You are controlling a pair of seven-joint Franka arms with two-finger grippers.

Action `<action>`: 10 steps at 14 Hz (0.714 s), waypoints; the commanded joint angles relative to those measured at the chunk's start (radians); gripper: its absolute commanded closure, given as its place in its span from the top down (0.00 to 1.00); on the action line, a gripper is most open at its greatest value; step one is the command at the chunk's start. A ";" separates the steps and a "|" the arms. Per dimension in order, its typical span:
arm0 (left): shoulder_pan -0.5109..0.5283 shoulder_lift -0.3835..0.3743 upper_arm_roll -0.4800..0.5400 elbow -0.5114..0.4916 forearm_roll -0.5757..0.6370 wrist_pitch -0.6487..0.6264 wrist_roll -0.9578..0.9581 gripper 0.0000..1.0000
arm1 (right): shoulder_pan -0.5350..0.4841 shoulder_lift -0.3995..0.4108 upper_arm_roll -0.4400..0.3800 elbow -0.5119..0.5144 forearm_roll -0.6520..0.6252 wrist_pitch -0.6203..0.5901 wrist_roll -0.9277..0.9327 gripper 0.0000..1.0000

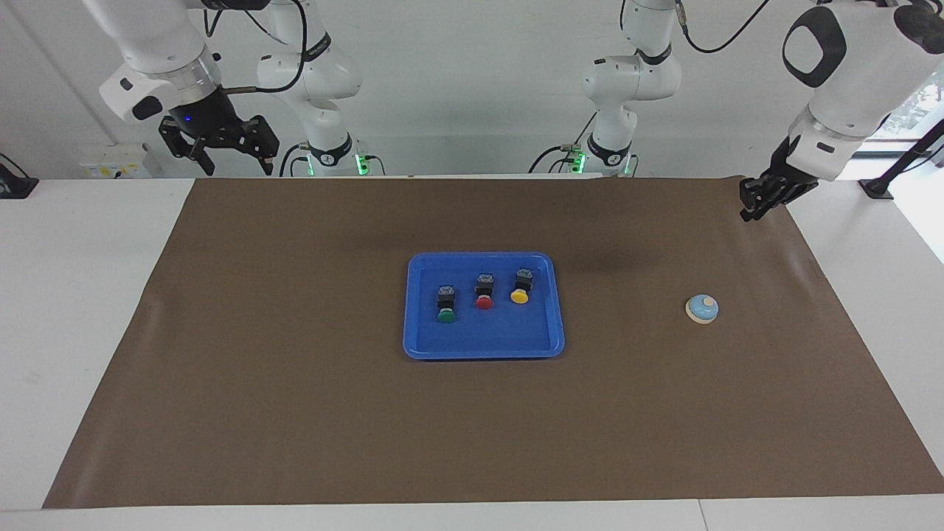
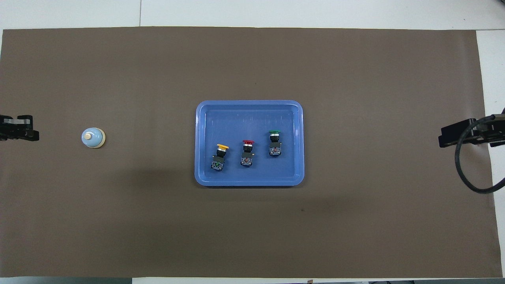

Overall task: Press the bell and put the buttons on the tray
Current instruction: 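Press down on the bell top again with the left gripper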

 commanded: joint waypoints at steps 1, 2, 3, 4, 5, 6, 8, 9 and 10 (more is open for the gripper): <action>0.001 0.088 -0.003 -0.019 0.010 0.083 0.003 0.00 | -0.031 -0.008 0.024 -0.033 -0.019 0.030 -0.014 1.00; 0.001 0.113 -0.003 -0.034 0.010 0.121 0.003 0.00 | -0.031 -0.008 0.024 -0.033 -0.020 0.033 -0.013 1.00; 0.001 0.127 -0.003 -0.065 0.010 0.173 0.003 0.00 | -0.032 -0.008 0.024 -0.035 -0.023 0.037 -0.014 1.00; 0.001 0.127 -0.003 -0.115 0.010 0.239 0.003 0.00 | -0.032 -0.011 0.024 -0.041 -0.023 0.040 -0.014 1.00; 0.001 0.124 -0.003 -0.161 0.010 0.301 0.003 0.00 | -0.032 -0.014 0.024 -0.044 -0.023 0.040 -0.013 1.00; 0.001 0.118 -0.003 -0.203 0.010 0.350 0.004 0.00 | -0.031 -0.014 0.024 -0.044 -0.023 0.040 -0.007 1.00; 0.019 0.115 -0.003 -0.238 0.010 0.385 0.004 0.00 | -0.028 -0.015 0.024 -0.043 -0.022 0.039 -0.004 1.00; 0.019 0.119 -0.003 -0.257 0.010 0.413 0.004 0.00 | -0.026 -0.015 0.024 -0.039 -0.020 0.040 -0.007 1.00; 0.018 0.128 -0.003 -0.263 0.010 0.431 0.004 0.00 | -0.031 -0.015 0.022 -0.035 -0.020 0.033 -0.011 1.00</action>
